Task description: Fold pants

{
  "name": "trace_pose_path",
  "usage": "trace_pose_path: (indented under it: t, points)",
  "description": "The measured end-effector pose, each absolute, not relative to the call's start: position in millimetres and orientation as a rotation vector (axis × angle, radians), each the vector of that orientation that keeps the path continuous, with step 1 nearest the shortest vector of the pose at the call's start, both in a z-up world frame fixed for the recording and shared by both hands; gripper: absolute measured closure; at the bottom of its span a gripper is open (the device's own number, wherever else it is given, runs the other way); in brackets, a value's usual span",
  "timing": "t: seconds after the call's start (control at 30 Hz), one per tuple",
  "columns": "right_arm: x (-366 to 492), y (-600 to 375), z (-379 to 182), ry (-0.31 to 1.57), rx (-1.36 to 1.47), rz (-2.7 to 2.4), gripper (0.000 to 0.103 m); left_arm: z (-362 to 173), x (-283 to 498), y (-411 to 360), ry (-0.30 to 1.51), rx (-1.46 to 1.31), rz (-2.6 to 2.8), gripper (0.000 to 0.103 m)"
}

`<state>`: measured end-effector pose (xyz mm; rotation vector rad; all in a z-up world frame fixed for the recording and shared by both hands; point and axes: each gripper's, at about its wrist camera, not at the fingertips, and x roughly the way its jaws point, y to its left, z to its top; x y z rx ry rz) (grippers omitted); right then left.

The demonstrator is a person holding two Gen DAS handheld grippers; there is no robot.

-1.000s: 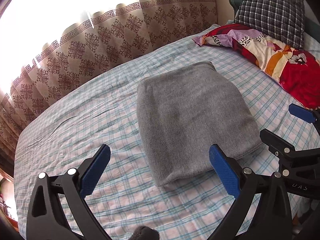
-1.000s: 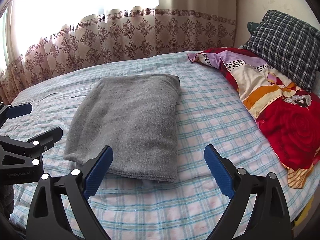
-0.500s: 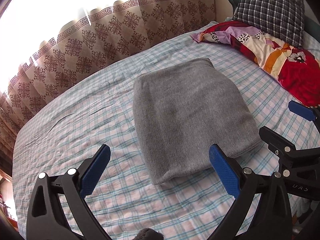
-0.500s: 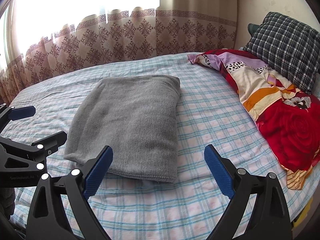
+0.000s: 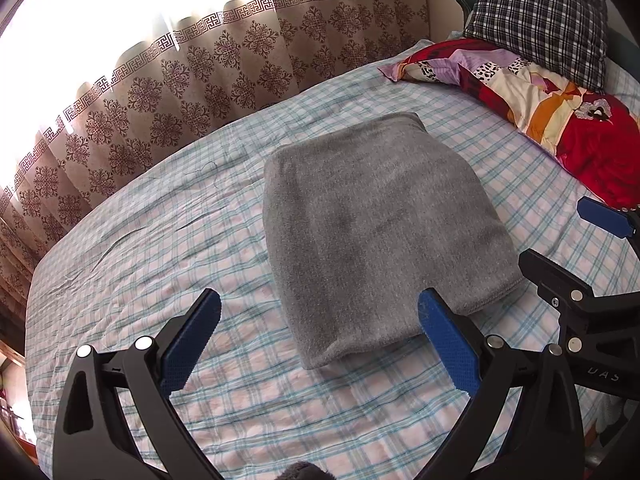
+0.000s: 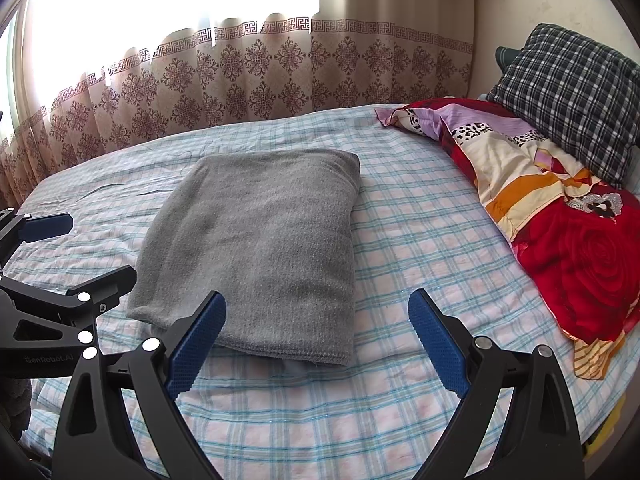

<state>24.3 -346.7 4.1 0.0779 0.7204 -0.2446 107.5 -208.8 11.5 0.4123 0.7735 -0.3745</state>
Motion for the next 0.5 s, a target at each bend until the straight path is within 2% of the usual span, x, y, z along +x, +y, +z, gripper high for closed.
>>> trace_pose_path:
  t: [0.3,0.5]
  points:
    - [24.4,-348.3,0.1,0.73,0.08,-0.251,0.011,7.0,110.7,-206.7,0.787,0.402,-0.371,0.003]
    - [28.3,-358.5,-12.9,0.769,0.096,-0.28,0.011,-29.0,149.5,-163.7,0.918,0.309,-0.275,0.003]
